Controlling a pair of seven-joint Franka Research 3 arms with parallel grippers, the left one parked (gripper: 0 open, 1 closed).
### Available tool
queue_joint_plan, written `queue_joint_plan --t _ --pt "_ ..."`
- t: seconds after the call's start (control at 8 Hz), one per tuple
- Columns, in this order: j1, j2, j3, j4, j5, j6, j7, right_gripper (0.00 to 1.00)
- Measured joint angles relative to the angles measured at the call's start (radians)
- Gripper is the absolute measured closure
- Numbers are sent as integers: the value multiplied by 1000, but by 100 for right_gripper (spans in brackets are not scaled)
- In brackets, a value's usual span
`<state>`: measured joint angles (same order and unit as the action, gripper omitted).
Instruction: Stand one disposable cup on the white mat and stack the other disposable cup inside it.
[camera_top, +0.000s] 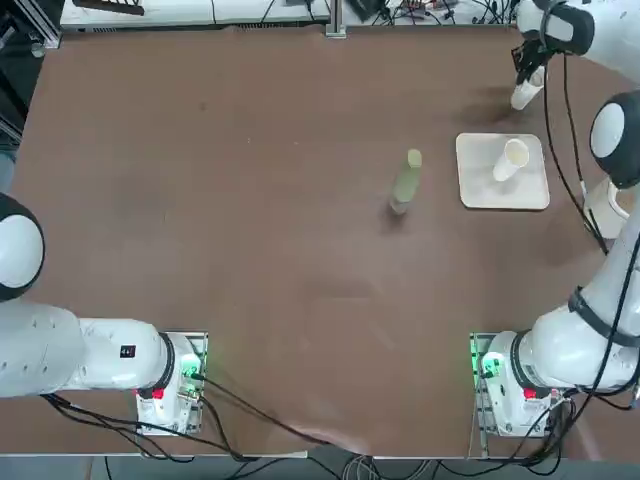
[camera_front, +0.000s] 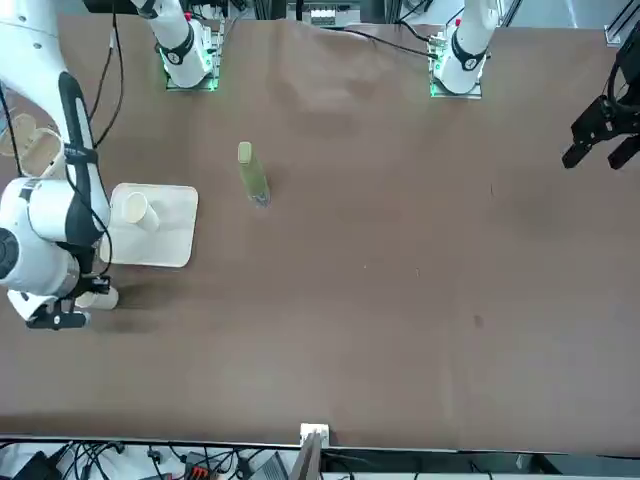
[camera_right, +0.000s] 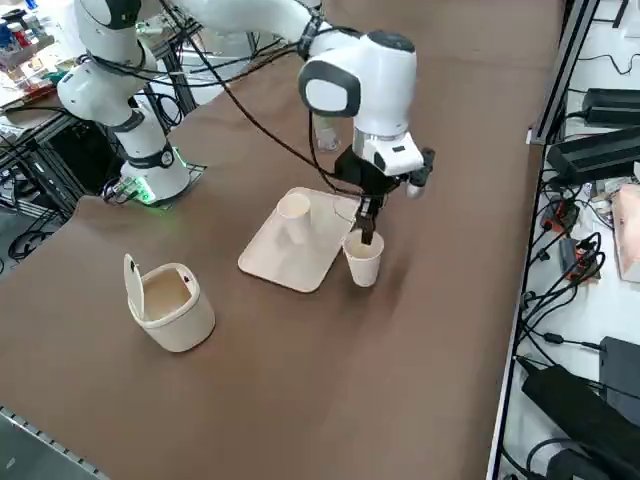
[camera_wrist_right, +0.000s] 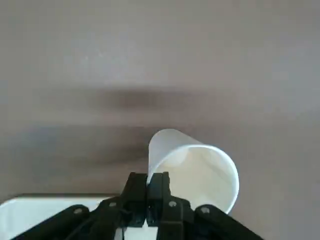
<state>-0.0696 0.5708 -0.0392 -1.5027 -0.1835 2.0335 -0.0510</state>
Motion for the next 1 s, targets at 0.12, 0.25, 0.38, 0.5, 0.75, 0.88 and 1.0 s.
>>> queue_joint_plan --t 0.12,0.25,0.38,0.5,0.75,0.88,1.0 --pt "0 -46 0 2 0 -79 0 98" --pt "1 -97 2 2 0 -172 0 98" --pt "2 -151 7 -6 2 -247 4 98" --pt "4 -211 14 -44 3 -284 20 98" --pt "26 -329 25 -192 4 -289 91 98" --pt "48 -380 27 -269 4 -288 136 98" --pt "72 -422 29 -337 5 -284 178 98"
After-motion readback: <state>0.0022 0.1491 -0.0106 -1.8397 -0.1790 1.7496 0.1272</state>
